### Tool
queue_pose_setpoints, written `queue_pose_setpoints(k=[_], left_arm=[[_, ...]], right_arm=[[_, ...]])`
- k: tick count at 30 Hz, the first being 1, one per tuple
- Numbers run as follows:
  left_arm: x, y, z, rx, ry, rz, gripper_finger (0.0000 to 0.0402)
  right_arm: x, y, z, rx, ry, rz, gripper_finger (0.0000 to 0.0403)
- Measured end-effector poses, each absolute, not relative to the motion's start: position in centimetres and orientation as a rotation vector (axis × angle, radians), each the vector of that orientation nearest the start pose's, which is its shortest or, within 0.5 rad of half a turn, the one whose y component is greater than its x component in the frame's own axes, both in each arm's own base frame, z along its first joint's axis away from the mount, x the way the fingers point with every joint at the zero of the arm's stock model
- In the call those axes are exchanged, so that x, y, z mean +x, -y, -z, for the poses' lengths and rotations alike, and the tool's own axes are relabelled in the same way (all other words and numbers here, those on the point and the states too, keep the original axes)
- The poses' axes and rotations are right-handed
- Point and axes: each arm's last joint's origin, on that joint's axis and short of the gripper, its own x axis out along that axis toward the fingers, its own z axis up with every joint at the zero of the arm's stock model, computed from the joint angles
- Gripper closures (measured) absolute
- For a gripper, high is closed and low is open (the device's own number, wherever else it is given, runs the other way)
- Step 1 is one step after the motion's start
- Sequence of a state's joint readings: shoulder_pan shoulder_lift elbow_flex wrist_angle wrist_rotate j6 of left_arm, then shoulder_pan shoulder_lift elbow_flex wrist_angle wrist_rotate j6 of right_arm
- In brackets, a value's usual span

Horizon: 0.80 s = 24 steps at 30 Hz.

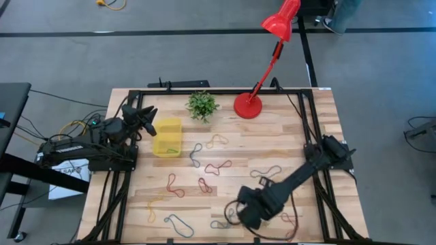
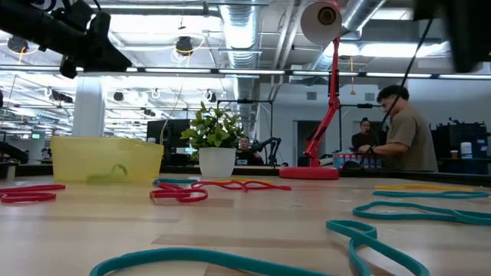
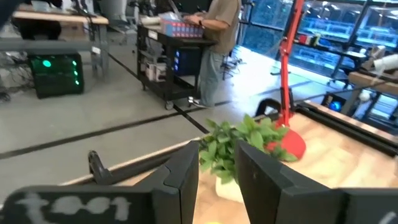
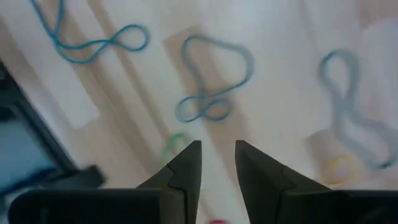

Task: Pick and place items into bin
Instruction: Put the green rubber band into the yellow bin

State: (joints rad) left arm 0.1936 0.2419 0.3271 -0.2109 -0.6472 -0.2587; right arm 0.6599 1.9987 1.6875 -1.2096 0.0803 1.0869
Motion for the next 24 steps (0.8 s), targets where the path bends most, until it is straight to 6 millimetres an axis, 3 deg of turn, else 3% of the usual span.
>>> queue_pose_setpoints(k=[11,24], left_arm=[[9.0,-3.3,-23.3,-0.263,-0.047,-0.744,0.0308],[9.1,-3.1,-23.3,-0.277,-0.054,-0.684,0.0308]], right_arm=[[27.6,-26.7,-18.1,0.522,-1.4,0.425,0.0312],[26.3,-26.1,-15.0,0.57,-1.393,0.51,0.0312]])
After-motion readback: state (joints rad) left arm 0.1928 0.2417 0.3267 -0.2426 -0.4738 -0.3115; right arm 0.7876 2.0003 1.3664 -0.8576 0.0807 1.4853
